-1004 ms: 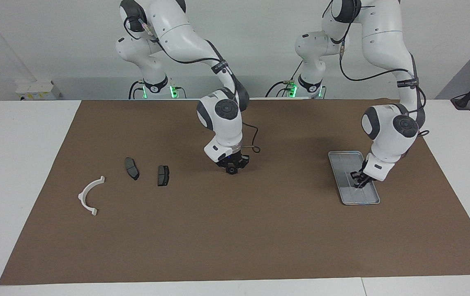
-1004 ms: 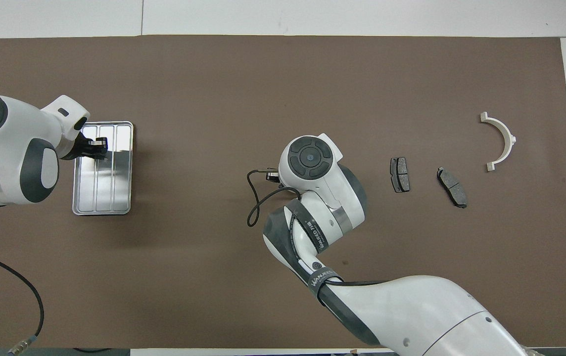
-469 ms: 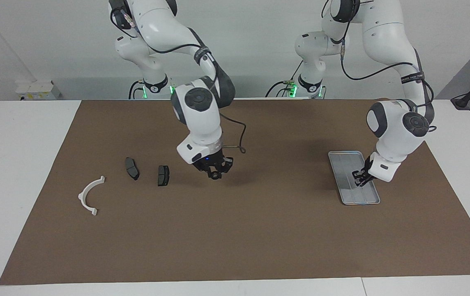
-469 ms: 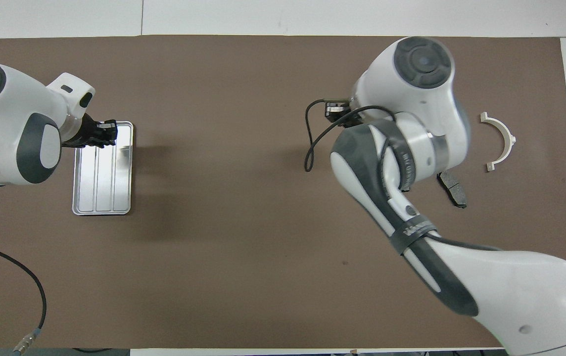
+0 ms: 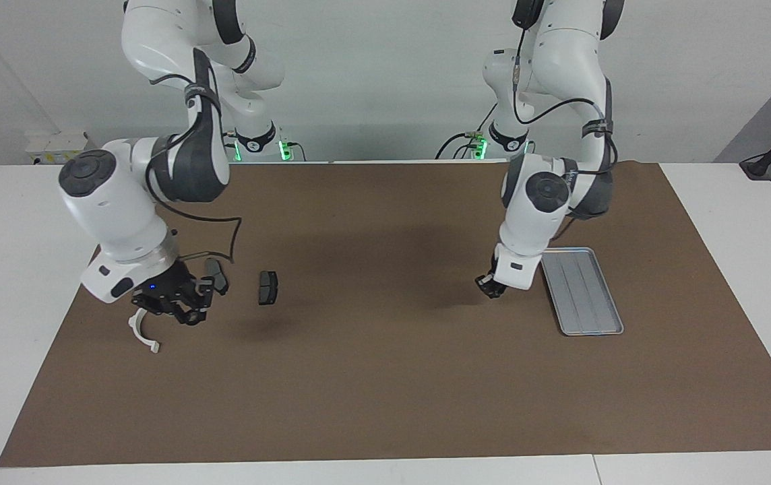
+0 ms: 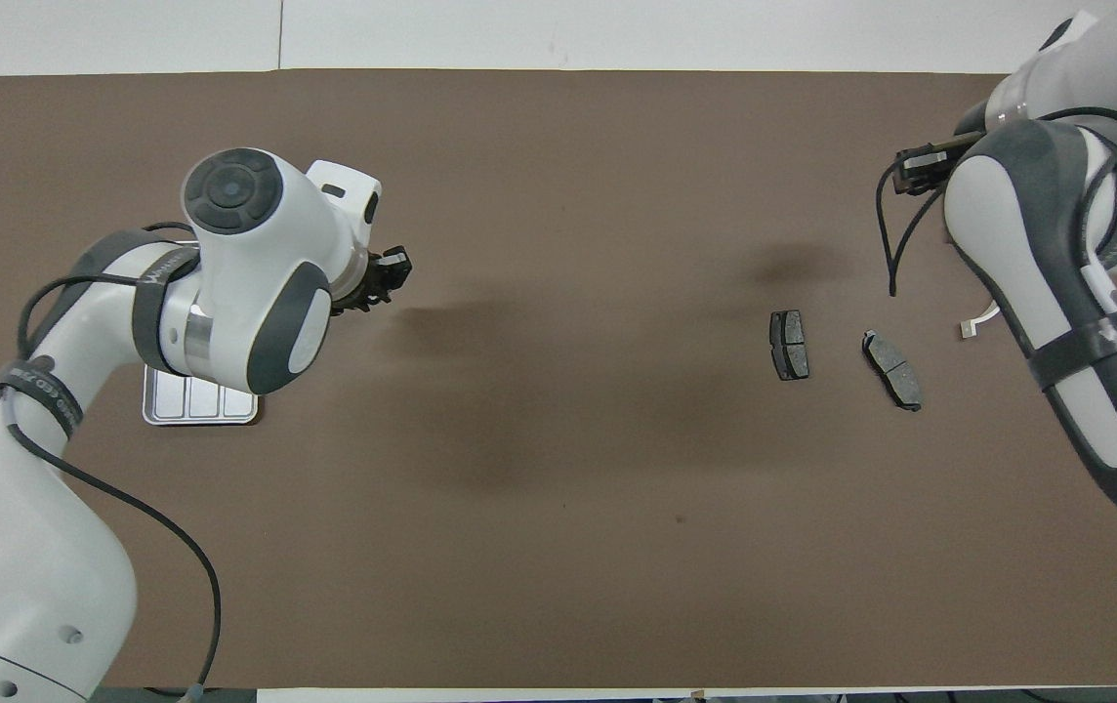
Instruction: Place bearing gear from tray to pile
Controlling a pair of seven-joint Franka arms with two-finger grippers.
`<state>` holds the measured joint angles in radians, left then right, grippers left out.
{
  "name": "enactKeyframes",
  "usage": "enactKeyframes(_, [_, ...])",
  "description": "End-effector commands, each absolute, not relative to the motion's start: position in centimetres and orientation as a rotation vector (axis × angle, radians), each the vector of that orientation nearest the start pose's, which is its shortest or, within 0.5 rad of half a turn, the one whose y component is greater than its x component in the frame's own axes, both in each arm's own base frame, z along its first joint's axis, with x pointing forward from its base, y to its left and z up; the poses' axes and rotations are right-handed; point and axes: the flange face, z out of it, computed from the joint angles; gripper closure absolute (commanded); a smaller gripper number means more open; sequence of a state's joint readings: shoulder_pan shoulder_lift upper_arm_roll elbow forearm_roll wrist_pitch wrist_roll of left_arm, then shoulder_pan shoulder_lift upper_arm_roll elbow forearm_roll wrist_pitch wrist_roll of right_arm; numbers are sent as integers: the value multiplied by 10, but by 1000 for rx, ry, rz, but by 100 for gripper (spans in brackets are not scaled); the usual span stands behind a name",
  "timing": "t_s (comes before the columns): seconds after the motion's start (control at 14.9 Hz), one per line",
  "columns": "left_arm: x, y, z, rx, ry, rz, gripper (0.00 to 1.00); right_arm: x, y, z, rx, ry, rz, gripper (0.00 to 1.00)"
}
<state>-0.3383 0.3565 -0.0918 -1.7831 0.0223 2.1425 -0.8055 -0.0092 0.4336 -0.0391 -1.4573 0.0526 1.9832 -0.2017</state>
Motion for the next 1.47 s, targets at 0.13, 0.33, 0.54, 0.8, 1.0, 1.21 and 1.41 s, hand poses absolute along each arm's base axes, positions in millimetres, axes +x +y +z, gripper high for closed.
enactKeyframes(0.13, [545, -346, 363, -3082, -652, 8, 100, 685, -55, 391, -3109, -285, -149, 100])
enactKeyframes(0.33, [525, -390, 357, -3105, -700, -29, 100, 674, -53, 371, -3105, -276, -90, 100])
enactKeyframes(0.54, [526, -413, 346, -3111, -709, -29, 100, 667, -52, 351, -3106, -282, -106, 100])
enactKeyframes(0.8, [515, -420, 335, -3107, -708, -29, 100, 665, -53, 334, -3108, -280, -106, 100])
enactKeyframes(1.0, [527, -419, 339, -3157, -772, -94, 100, 662, -54, 315, -3111, -272, -115, 100])
enactKeyframes(1.21, [527, -421, 328, -3150, -765, -87, 100, 658, -60, 302, -3114, -278, -129, 100])
enactKeyframes(1.41, [526, -421, 312, -3128, -750, -68, 100, 659, -63, 295, -3116, -275, -136, 100])
